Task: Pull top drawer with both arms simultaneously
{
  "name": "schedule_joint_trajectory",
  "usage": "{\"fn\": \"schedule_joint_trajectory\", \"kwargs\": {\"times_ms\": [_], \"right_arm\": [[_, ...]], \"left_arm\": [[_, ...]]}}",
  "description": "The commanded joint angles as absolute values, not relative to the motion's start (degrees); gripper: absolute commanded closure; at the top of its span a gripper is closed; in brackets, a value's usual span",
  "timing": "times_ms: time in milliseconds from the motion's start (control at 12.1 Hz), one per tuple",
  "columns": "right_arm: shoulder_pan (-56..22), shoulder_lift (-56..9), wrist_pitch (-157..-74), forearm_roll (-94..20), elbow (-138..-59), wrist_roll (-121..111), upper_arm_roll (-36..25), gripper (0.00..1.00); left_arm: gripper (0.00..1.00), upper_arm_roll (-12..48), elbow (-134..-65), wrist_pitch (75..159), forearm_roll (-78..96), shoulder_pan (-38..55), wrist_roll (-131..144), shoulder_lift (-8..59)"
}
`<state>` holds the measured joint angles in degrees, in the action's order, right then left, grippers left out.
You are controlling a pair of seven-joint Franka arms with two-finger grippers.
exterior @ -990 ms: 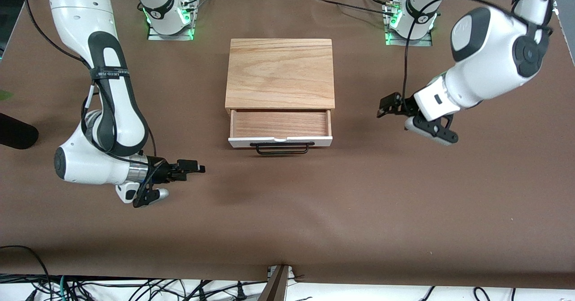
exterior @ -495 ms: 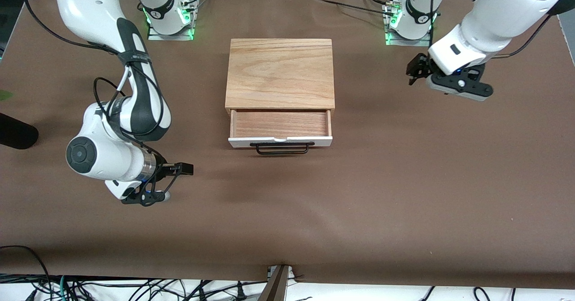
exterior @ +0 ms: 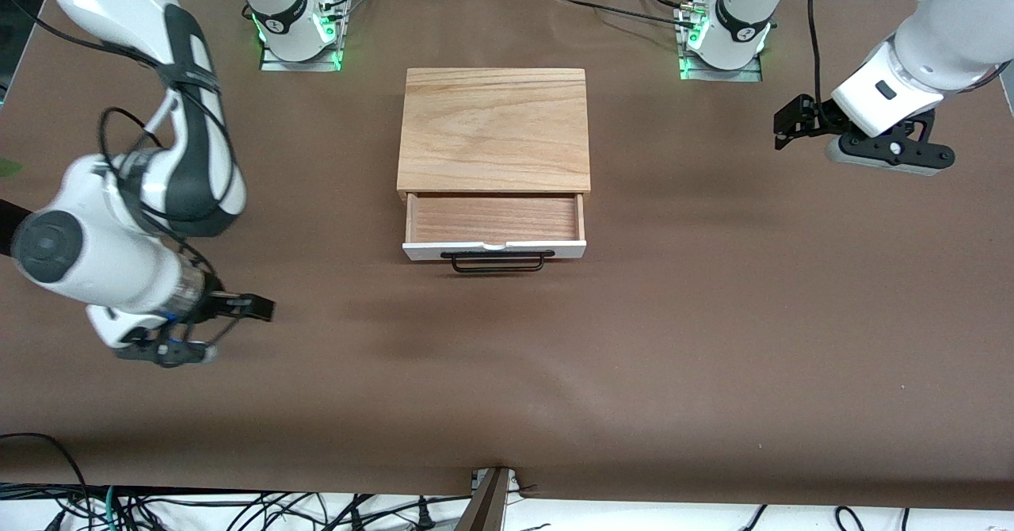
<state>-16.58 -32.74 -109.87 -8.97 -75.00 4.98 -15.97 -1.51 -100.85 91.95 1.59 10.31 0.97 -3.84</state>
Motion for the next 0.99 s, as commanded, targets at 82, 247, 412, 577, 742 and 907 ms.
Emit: {"fn": "schedule_joint_trajectory", "kwargs": {"times_ms": [82, 247, 412, 577, 742, 907], "right_arm": [[-9.4, -19.0, -106.7, -6.6, -83.2, 5.6, -13.0, 0.00], [-5.4, -14.1, -102.2, -6.1, -85.0, 5.4, -11.3, 0.00], [-1.3, -10.4, -98.7, -3.3, -86.5, -0.1, -9.9, 0.00], [0.7, -7.6, -96.1, -2.0, -86.5, -8.9, -9.8, 0.00], [2.3, -6.5, -94.6, 0.0, -86.9, -9.0, -7.8, 0.00], [2.6, -5.2, -94.3, 2.6, -88.5, -8.6, -4.8, 0.00]], "left_arm": [[0.00, -2.8, -96.2, 87.5, 6.4, 8.2, 0.3, -1.4], [0.00, -2.8, -95.4, 86.7, 6.2, 8.2, 1.1, -1.3], [0.00, -2.6, -95.3, 86.6, 5.8, 8.2, 1.2, -1.3], [0.00, -2.5, -95.2, 86.6, 5.7, 8.2, 1.2, -1.2], [0.00, -2.6, -95.3, 86.7, 5.7, 8.1, 1.1, -1.1], [0.00, -2.6, -95.3, 86.7, 5.7, 8.1, 1.1, -1.1]]}}
